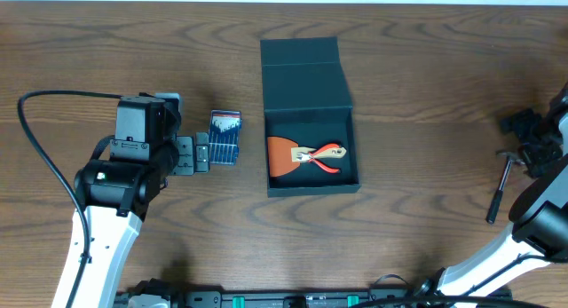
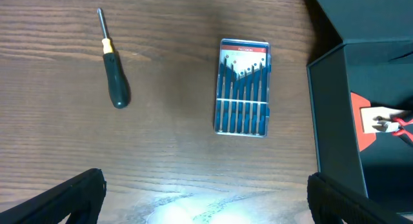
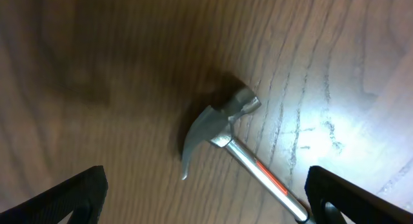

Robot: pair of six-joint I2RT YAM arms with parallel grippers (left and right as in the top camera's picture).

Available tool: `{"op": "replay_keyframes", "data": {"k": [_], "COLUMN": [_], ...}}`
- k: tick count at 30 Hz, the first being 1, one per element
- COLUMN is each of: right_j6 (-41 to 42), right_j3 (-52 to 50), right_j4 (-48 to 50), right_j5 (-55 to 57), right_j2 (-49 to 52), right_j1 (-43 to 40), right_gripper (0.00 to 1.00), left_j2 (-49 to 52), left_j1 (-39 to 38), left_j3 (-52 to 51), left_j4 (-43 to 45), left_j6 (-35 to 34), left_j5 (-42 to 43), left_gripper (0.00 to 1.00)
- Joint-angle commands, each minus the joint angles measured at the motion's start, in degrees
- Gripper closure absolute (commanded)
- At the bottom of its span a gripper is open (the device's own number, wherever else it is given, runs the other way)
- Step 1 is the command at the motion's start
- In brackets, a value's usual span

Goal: Pack container
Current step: 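Move right gripper back over the claw hammer head, then lower right gripper and close on the hammer head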

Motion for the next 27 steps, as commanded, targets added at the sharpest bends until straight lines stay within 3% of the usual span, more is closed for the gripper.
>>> {"op": "replay_keyframes", "data": {"k": [1,27], "right_j6": [-0.76,-2.84], "right_j3": [-2.08,-6.29], "right_j4": [1.66,6.97], "right_j5": [0.92,-0.2], "right_j2": [0.66,6.14], "right_j1": [-0.55,-0.79], "right_gripper": [0.02,0.07], "left_j2": [0.22,0.22], "left_j1": [0.28,0.28], "left_j3": [1.03,1.03], "left_j4": [-0.2,-0.2], "left_j6": [0.7,0.7], "left_j5": [-0.85,-0.83], "left_gripper": [0.01,0.01]}}
